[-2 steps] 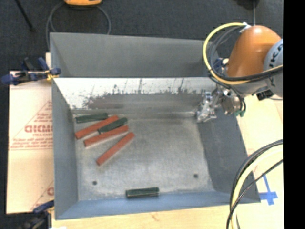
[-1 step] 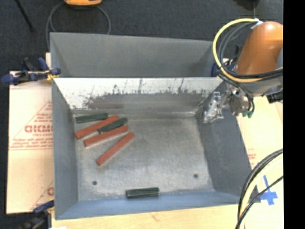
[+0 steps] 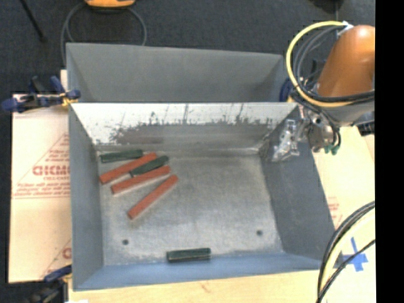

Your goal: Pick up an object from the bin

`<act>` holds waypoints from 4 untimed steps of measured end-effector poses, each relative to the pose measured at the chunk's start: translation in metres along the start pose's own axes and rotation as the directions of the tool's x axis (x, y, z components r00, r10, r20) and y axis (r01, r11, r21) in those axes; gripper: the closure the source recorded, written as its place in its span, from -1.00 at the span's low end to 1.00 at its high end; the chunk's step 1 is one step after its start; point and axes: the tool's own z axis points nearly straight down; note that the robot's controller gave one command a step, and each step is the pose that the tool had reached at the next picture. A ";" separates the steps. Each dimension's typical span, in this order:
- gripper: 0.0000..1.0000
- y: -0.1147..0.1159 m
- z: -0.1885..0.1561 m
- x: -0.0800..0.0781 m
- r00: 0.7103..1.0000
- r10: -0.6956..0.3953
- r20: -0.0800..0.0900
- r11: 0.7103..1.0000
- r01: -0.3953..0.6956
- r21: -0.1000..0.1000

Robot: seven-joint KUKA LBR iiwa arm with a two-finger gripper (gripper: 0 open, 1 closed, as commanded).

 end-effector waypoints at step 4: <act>-1.00 0.053 0.067 0.071 0.925 0.380 0.001 0.925 -0.380 0.000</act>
Offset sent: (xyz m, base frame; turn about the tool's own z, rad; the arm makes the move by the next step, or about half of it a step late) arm -0.0354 0.0130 -0.0737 0.2556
